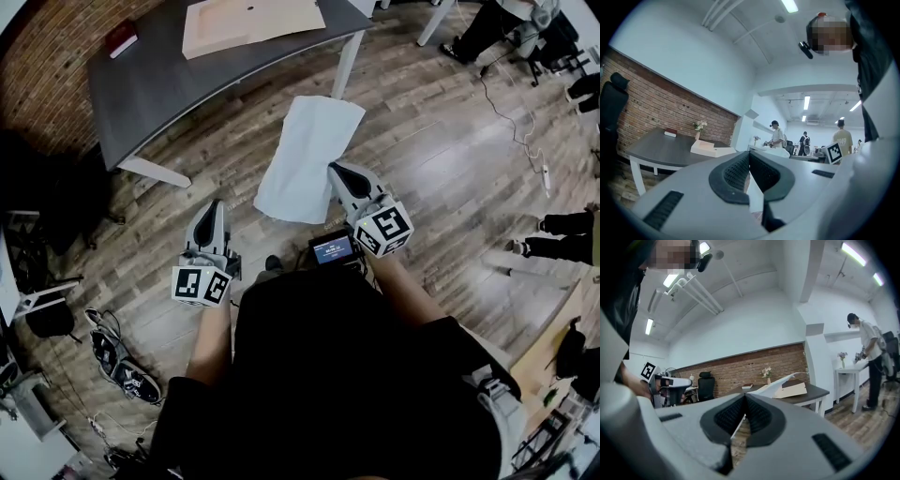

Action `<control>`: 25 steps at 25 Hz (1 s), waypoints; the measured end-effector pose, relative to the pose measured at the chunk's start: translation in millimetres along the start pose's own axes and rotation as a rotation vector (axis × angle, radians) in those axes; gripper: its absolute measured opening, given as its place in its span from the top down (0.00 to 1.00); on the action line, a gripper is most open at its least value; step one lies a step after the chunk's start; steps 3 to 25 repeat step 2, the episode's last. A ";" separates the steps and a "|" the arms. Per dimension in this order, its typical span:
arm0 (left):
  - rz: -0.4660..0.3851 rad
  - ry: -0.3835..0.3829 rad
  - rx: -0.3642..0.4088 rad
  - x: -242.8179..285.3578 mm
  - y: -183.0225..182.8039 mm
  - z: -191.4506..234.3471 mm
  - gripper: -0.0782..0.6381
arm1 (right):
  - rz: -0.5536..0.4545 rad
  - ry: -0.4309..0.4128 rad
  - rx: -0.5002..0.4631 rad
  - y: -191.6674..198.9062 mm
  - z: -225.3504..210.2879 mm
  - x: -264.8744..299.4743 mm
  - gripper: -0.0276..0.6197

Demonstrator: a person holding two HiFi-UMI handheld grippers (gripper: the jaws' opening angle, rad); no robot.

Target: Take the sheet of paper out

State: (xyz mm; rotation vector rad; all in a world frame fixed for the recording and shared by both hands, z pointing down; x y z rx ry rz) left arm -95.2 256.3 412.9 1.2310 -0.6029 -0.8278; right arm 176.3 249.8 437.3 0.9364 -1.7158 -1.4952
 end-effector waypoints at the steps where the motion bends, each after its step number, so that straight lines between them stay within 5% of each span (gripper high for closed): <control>1: 0.001 0.001 -0.001 1.1 1.1 -3.7 0.90 | 0.000 0.000 0.001 0.0 -2.4 -3.0 0.95; 25: 0.002 0.002 -0.003 2.4 2.2 -7.5 0.90 | -0.001 0.001 0.001 0.0 -5.0 -6.1 0.95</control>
Point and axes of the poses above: the fingertips, and each gripper's own axes: x forward along the fingers, z to its left, y out of its underside, the point moved 4 cm from there along -x, backward along the fingers, and after that the axes turned 3 degrees about -z, right-handed, at the moved point
